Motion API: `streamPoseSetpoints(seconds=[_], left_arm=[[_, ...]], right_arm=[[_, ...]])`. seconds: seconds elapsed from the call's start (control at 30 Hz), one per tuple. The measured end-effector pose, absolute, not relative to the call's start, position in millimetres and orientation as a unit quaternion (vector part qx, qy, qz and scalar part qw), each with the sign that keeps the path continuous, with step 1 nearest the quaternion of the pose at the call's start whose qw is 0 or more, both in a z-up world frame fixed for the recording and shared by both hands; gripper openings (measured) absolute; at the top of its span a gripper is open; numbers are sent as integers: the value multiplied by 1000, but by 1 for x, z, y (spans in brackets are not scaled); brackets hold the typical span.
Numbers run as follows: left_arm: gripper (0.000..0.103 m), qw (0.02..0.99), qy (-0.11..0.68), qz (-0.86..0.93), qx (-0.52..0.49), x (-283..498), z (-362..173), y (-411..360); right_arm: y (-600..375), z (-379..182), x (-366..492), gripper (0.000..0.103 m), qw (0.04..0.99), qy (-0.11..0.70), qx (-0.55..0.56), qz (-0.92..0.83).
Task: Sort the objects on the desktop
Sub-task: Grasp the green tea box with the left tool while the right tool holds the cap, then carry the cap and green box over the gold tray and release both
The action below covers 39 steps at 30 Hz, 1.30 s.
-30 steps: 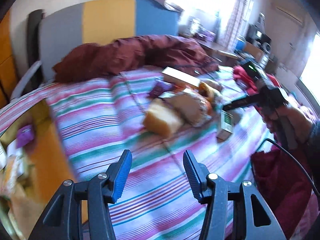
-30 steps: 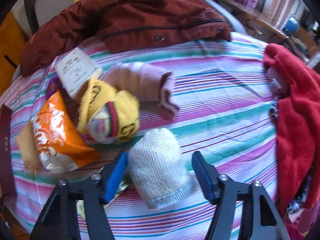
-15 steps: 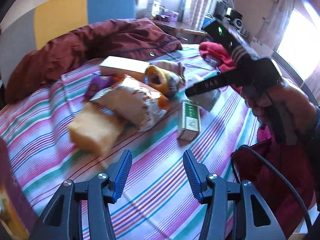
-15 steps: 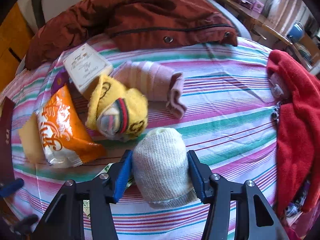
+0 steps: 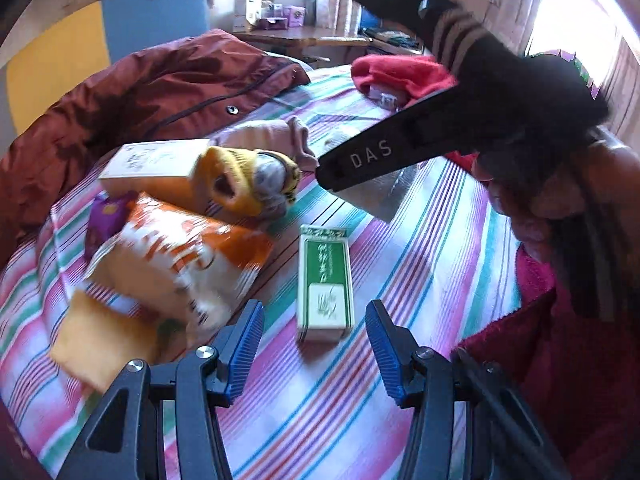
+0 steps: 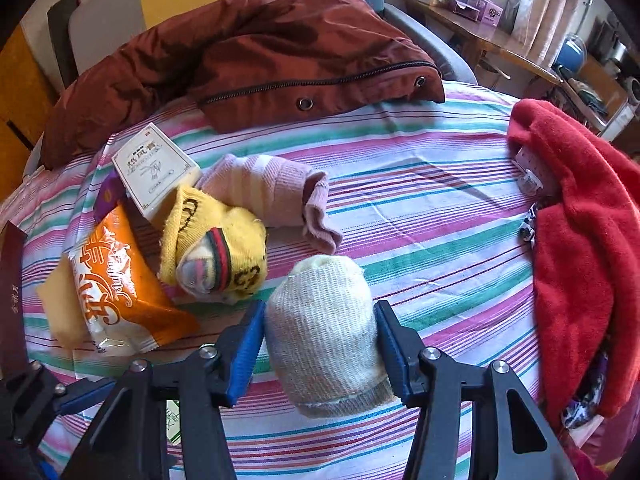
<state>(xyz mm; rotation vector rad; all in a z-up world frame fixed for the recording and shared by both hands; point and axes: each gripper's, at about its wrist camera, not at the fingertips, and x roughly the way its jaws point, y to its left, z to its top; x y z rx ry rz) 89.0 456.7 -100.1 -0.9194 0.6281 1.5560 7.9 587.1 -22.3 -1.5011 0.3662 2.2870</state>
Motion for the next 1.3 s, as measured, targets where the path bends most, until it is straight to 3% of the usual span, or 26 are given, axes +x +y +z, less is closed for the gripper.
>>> streamPoseSetpoints(seconds=[0.2,0.3,0.33,0.77,1.3], left_arm=[[50,576,300,655,-387,95,-115,482],[39,575,307,650,-390,97,-121,491],[30,573,310,651,-389,98,-123,492],[30,542,273,694,-387,89,-122,450],[30,451,171,792,-374,55,-59,333]], right_arm=[[592,-20,8,55,190,143,-527,816],[591,-20,8,55,189,142,-528,816],[591,-20,8,55,189,142,-528,815],[582,-17,6,55,180,121,-521,826],[566,7,9,55,180,90,-463,863]])
